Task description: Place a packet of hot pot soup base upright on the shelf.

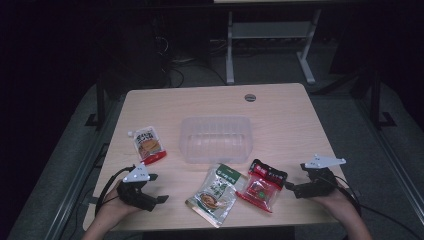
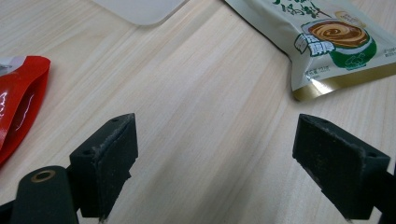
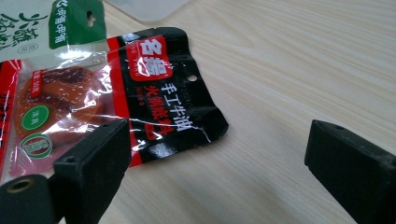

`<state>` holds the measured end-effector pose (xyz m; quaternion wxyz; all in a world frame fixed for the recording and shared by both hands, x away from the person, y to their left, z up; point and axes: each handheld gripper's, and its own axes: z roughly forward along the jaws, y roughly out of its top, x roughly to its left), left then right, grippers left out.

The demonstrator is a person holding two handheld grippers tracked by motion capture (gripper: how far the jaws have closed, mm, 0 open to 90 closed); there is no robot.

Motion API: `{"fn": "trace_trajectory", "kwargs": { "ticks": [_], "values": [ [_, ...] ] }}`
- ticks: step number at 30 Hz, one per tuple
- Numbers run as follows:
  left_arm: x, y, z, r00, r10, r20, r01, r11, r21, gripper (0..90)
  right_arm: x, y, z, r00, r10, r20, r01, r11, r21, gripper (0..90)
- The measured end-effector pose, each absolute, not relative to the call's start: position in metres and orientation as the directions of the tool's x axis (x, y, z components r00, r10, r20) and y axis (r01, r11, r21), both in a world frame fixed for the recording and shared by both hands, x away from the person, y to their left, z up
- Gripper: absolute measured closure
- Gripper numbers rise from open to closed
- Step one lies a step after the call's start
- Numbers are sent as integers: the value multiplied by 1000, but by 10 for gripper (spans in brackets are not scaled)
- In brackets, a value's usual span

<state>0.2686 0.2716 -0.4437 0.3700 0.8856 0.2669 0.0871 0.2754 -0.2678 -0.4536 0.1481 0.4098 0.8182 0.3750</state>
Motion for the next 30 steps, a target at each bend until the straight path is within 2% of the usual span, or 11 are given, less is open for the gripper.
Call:
{"fn": "trace_trajectory", "kwargs": {
  "ticks": [10, 20, 21, 23, 24, 25, 28, 29, 30],
  "values": [
    [266, 272, -439, 832, 550, -72, 425, -549, 720, 141, 276, -268, -452, -625, 778, 66, 554, 382, 740, 68],
    [263, 266, -441, 842, 534, -74, 419, -563, 713, 145, 276, -260, -450, -631, 772, 75, 559, 386, 734, 85],
    [263, 265, -441, 843, 533, -74, 419, -564, 712, 145, 275, -258, -448, -642, 762, 82, 565, 398, 723, 135],
    [263, 265, -441, 841, 535, -76, 422, -562, 711, 145, 275, -256, -446, -637, 766, 82, 569, 396, 721, 143],
    [263, 265, -441, 842, 534, -75, 420, -563, 712, 145, 275, -255, -444, -635, 767, 89, 577, 395, 714, 177],
    [263, 265, -441, 841, 535, -75, 422, -563, 710, 145, 273, -252, -441, -649, 757, 84, 559, 399, 726, 258],
    [263, 265, -441, 841, 536, -75, 423, -563, 710, 145, 272, -246, -436, -662, 743, 104, 555, 391, 734, 420],
    [263, 265, -441, 840, 537, -77, 424, -561, 711, 145, 272, -246, -436, -662, 743, 104, 555, 391, 734, 420],
    [263, 264, -441, 840, 538, -78, 424, -559, 712, 145, 273, -245, -434, -666, 738, 104, 549, 392, 738, 494]
  ]
}}
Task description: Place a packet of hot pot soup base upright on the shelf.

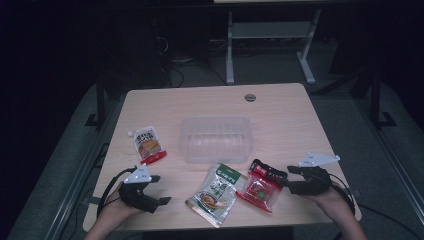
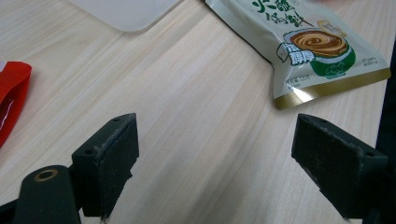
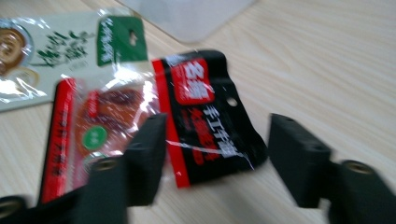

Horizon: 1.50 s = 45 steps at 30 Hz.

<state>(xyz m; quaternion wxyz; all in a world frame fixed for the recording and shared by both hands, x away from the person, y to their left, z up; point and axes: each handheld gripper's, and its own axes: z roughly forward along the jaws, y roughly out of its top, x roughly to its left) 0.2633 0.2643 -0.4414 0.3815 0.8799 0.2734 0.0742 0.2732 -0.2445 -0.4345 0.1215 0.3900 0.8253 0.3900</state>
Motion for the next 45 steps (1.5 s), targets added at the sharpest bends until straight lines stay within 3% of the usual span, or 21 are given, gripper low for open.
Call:
{"fn": "trace_trajectory", "kwargs": {
  "ticks": [1, 2, 3, 4, 5, 27, 45],
  "values": [
    [263, 263, -441, 841, 536, -75, 420, -560, 714, 145, 275, -241, -432, -677, 729, 102, 542, 400, 739, 632],
    [263, 263, -441, 841, 536, -75, 420, -560, 714, 145, 275, -241, -432, -677, 729, 102, 542, 400, 739, 632],
    [263, 263, -442, 841, 535, -75, 420, -561, 713, 145, 277, -236, -431, -700, 706, 103, 529, 417, 739, 782],
    [263, 263, -442, 842, 535, -76, 421, -561, 712, 145, 277, -236, -431, -700, 706, 103, 529, 417, 739, 782],
    [263, 262, -442, 844, 531, -76, 419, -564, 711, 145, 280, -232, -430, -709, 695, 118, 533, 419, 735, 885],
    [263, 259, -443, 846, 526, -84, 422, -565, 709, 145, 338, -212, -455, -721, 691, 56, 563, 535, 630, 898],
    [262, 260, -443, 848, 522, -88, 420, -563, 712, 145, 335, -211, -458, -717, 696, 35, 580, 567, 585, 898]
  ]
}}
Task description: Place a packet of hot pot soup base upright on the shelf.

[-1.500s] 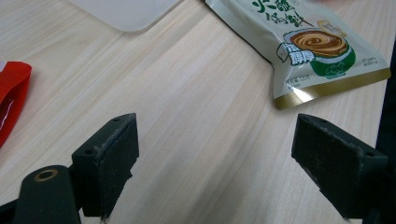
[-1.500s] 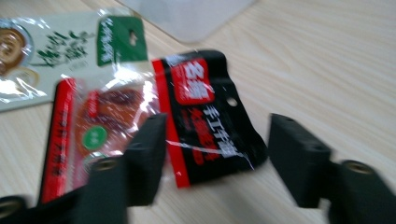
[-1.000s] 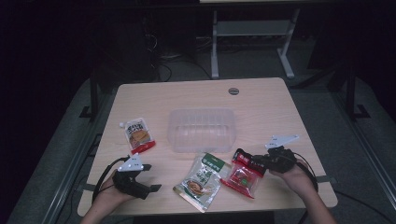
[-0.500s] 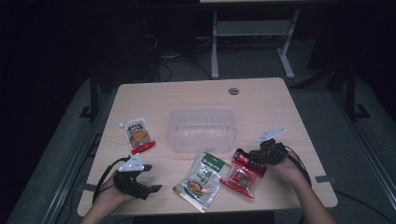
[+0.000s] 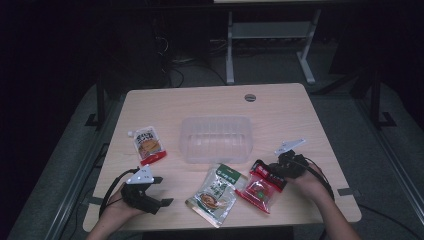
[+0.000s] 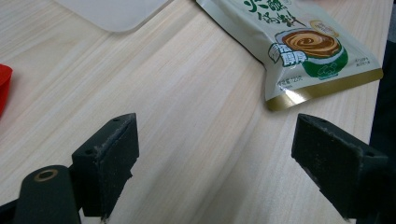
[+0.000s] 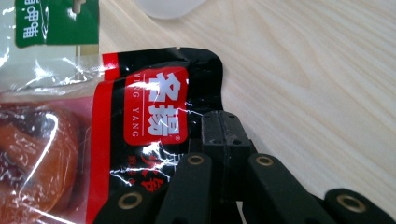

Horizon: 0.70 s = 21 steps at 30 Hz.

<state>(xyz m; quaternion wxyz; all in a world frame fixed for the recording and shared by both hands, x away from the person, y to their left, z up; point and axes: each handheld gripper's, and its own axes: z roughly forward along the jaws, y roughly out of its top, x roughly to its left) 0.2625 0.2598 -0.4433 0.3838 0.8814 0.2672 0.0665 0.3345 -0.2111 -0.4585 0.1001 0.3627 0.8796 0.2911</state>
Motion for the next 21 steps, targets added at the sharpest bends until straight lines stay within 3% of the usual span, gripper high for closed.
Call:
{"fn": "trace_trajectory", "kwargs": {
  "ticks": [7, 21],
  "values": [
    [263, 261, -442, 849, 522, -84, 419, -567, 709, 145, 322, -217, -456, -721, 693, 5, 577, 596, 559, 898],
    [259, 257, -439, 848, 525, -76, 411, -559, 720, 157, 282, -233, -454, -711, 702, 45, 605, 578, 547, 898]
  ]
}}
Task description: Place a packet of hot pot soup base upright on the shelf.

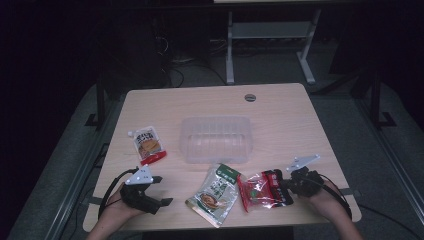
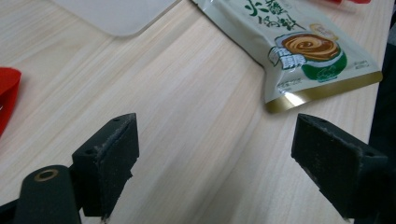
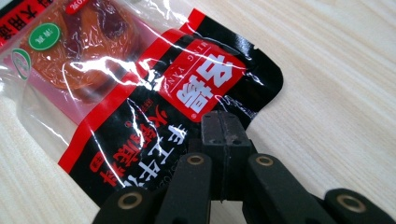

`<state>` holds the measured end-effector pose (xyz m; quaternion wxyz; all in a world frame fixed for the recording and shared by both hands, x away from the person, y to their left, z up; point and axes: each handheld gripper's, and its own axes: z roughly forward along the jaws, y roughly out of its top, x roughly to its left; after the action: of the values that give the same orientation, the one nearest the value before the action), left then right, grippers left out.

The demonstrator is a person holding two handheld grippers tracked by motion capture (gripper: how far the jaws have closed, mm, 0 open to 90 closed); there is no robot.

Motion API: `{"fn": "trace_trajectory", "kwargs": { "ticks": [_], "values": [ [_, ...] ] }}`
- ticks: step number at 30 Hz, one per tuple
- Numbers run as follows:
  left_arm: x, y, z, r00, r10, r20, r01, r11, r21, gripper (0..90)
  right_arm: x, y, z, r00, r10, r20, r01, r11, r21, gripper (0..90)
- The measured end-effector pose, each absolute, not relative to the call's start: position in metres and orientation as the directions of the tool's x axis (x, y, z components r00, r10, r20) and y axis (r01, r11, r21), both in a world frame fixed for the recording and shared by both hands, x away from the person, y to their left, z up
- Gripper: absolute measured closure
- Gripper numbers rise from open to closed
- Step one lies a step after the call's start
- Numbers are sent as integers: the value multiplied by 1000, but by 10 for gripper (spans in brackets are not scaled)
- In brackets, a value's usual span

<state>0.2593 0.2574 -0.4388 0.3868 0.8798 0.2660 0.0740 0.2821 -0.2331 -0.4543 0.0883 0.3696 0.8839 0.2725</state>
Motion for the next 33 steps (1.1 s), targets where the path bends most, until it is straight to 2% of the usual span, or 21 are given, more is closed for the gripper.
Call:
{"fn": "trace_trajectory", "kwargs": {
  "ticks": [3, 9, 11, 14, 19, 29, 33],
  "values": [
    [255, 247, -431, 864, 497, -78, 378, -539, 753, 204, 284, -236, -449, -698, 713, 68, 609, 541, 580, 898],
    [254, 221, -421, 898, 431, -91, 329, -520, 788, 467, 286, -243, -445, -674, 732, 99, 625, 494, 604, 858],
    [256, 209, -418, 912, 402, -78, 304, -536, 787, 592, 286, -243, -444, -670, 735, 103, 627, 487, 607, 806],
    [258, 192, -415, 928, 367, -69, 277, -553, 786, 702, 286, -244, -442, -665, 738, 113, 628, 470, 620, 741],
    [267, 164, -413, 936, 339, -97, 287, -571, 769, 895, 285, -245, -442, -659, 741, 128, 635, 457, 623, 651],
    [283, 113, -416, 963, 258, -79, 226, -608, 761, 897, 282, -248, -442, -653, 745, 133, 636, 446, 629, 478],
    [287, 94, -420, 971, 226, -73, 201, -617, 761, 896, 280, -250, -441, -641, 756, 133, 641, 432, 635, 452]
  ]
}}
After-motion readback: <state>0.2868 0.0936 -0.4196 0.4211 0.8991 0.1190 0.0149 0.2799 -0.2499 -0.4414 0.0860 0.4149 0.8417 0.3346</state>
